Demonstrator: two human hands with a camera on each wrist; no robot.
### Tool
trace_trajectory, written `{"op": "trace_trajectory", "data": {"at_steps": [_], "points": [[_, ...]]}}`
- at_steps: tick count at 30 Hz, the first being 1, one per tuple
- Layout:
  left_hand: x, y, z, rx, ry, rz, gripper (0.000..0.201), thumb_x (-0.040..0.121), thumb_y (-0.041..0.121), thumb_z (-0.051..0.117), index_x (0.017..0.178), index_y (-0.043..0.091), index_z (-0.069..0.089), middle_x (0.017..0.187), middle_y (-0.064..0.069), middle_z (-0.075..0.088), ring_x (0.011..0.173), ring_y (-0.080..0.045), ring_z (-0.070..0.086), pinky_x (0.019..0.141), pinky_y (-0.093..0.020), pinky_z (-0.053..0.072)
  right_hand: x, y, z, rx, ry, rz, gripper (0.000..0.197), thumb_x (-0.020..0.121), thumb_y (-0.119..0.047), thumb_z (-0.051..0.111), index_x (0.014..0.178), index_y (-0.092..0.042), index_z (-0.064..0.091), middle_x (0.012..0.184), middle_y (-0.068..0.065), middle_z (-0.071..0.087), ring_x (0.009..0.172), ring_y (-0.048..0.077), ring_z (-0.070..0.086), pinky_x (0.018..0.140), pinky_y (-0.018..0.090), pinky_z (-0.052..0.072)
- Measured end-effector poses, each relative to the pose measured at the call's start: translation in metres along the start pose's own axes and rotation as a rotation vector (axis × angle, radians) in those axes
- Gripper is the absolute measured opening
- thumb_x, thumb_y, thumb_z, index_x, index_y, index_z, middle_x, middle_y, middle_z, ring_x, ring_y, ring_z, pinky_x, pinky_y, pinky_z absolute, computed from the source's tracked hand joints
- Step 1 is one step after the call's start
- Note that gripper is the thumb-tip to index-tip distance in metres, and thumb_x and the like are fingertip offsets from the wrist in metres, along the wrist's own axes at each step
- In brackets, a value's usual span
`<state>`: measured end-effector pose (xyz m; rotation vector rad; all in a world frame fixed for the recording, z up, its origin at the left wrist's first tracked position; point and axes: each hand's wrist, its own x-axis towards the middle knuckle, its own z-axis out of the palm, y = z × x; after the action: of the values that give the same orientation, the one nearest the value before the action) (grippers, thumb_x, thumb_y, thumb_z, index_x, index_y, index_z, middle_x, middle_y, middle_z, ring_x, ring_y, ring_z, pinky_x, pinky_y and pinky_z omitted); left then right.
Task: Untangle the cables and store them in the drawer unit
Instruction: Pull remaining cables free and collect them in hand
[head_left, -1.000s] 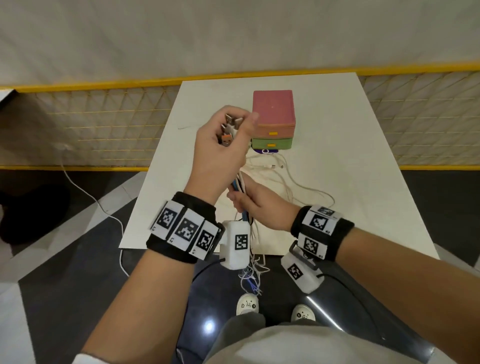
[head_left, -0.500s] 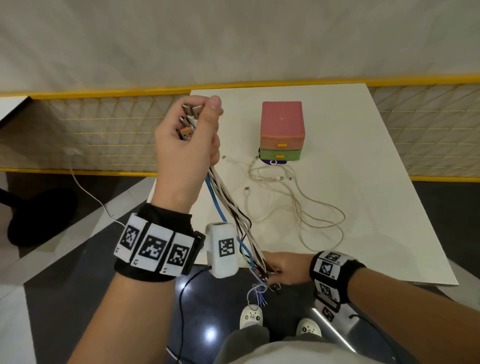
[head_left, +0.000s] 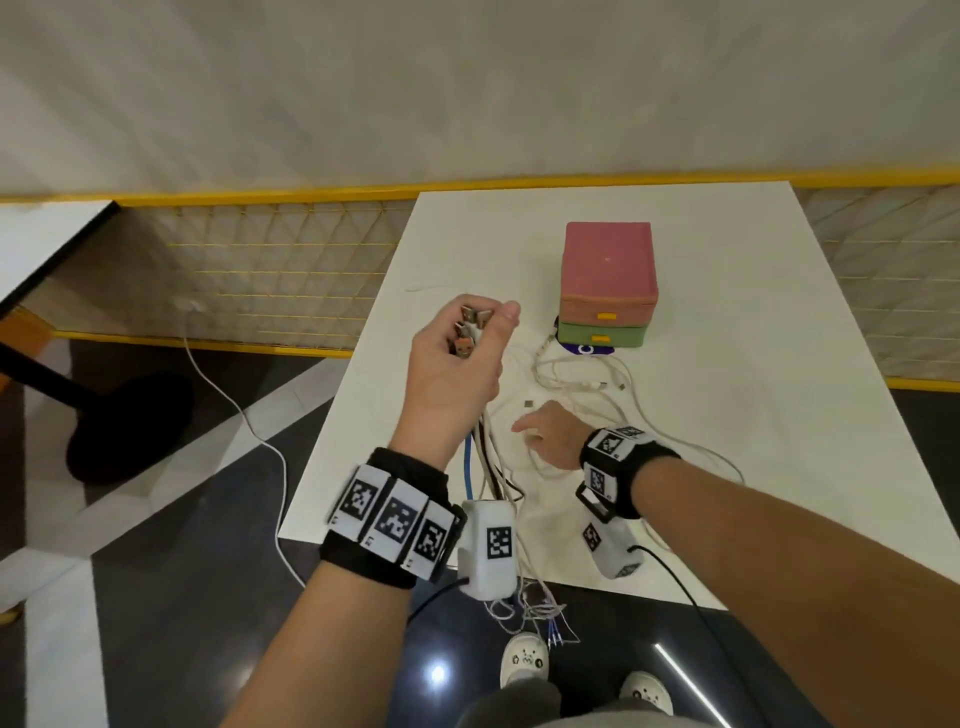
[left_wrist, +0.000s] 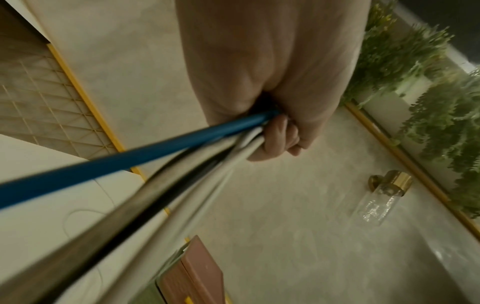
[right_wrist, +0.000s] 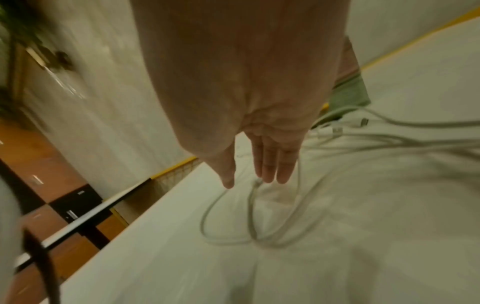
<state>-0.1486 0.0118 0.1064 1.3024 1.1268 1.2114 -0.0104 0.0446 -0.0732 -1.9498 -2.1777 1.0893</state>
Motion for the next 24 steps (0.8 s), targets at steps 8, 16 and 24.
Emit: {"op": "trace_trajectory", "data": {"at_steps": [8, 16, 24], "points": [[0.015, -0.014, -0.013, -0.027, 0.08, -0.039, 0.017, 0.095, 0.024, 0.064, 0.087, 0.009, 0.06, 0.06, -0.003, 0.037, 0.048, -0.014, 0.031, 0.042, -0.02, 0.028, 0.021, -0.026, 0.014, 0.095, 0.029, 0.082, 0.053, 0.089, -0.016, 0.059, 0.136, -0.002, 0.04, 0.148, 0.007, 0.019, 0.132, 0.03, 0.03, 0.109, 0.028, 0.03], [0.022, -0.031, -0.012, 0.002, 0.129, -0.093, 0.011, 0.084, 0.021, 0.076, 0.084, 0.017, 0.066, 0.059, 0.004, 0.044, 0.05, -0.012, 0.035, 0.044, -0.02, 0.033, -0.033, -0.034, -0.046, 0.649, 0.483, -0.387, 0.051, 0.081, 0.007, 0.064, 0.129, -0.006, 0.054, 0.134, 0.002, 0.041, 0.126, 0.001, 0.039, 0.107, 0.007, 0.026], [0.024, -0.048, 0.014, 0.038, 0.202, -0.13, 0.011, 0.086, 0.024, 0.073, 0.097, 0.02, 0.071, 0.069, 0.003, 0.056, 0.048, -0.009, 0.041, 0.05, -0.025, 0.04, -0.081, -0.032, -0.067, 0.782, 0.659, -0.343, 0.037, 0.087, 0.013, 0.051, 0.113, -0.007, 0.067, 0.119, -0.007, 0.053, 0.1, 0.01, 0.057, 0.078, 0.02, 0.053]]}}
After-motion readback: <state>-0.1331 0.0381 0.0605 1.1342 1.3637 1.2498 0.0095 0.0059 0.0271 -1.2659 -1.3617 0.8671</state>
